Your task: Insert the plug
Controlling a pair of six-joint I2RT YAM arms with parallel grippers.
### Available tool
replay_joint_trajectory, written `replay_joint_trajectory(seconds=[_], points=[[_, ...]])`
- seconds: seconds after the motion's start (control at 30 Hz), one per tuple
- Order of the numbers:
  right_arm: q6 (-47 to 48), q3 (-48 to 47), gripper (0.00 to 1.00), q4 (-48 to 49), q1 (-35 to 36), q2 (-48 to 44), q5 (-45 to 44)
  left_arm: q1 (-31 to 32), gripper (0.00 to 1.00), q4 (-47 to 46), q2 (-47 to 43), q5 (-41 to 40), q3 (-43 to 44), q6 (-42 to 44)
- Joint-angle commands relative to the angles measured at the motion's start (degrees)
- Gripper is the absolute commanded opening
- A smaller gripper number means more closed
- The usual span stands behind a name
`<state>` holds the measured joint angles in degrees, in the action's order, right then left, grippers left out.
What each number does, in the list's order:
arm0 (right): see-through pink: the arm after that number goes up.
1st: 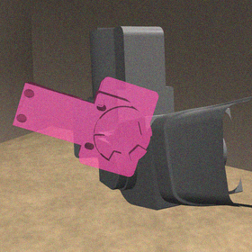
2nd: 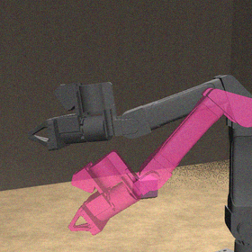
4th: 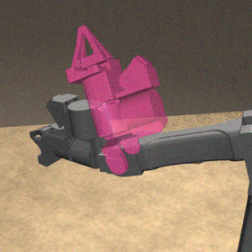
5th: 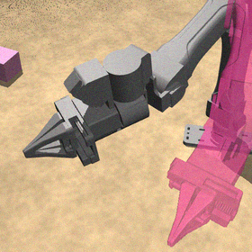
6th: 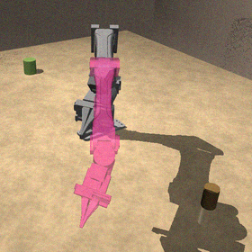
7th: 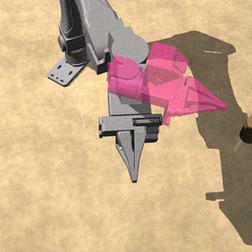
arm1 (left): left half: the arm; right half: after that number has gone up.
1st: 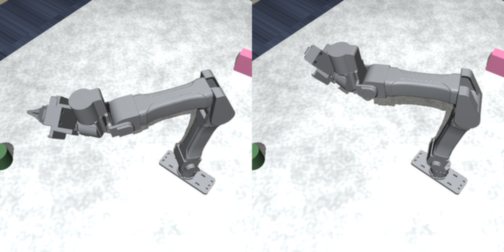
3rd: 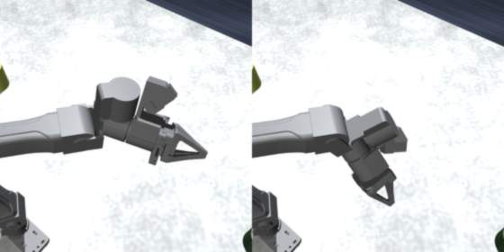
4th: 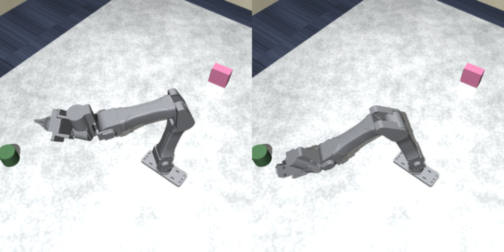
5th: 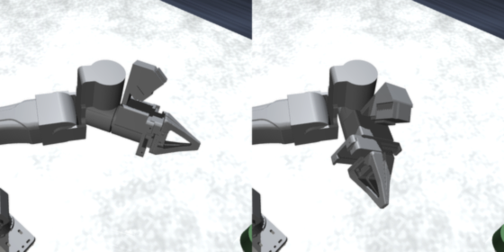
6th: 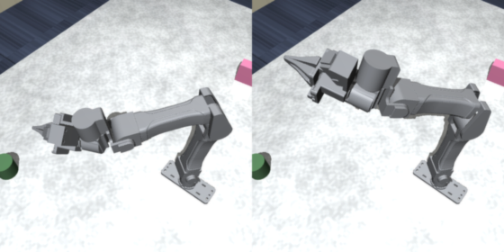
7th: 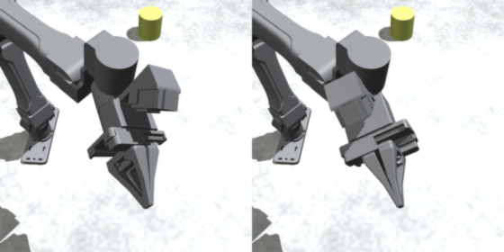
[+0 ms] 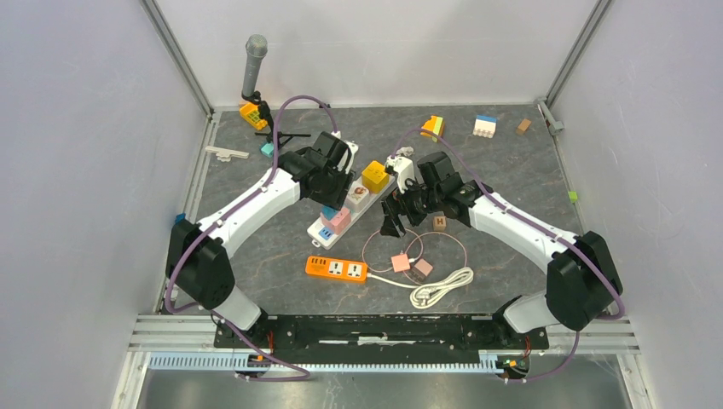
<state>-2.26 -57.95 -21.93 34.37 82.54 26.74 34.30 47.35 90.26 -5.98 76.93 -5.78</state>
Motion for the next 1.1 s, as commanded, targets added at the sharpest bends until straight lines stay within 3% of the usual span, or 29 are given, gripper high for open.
replay_joint_trajectory(seconds=[0.0, 0.7, 1.07], points=[[0.43, -2.24, 0.98, 0.04, -0.19, 0.25, 0.51, -0.14, 0.53, 0.37, -1.79, -0.65, 1.85, -0.46], [0.73, -2.03, 0.98, 0.07, -0.19, 0.56, 0.24, -0.15, 0.21, 0.37, -1.61, 1.16, -2.28, 1.28], [0.68, -1.84, 0.98, 0.16, -0.27, 0.45, 0.22, -0.13, 0.13, -0.26, -1.22, 1.0, -5.16, 2.44]])
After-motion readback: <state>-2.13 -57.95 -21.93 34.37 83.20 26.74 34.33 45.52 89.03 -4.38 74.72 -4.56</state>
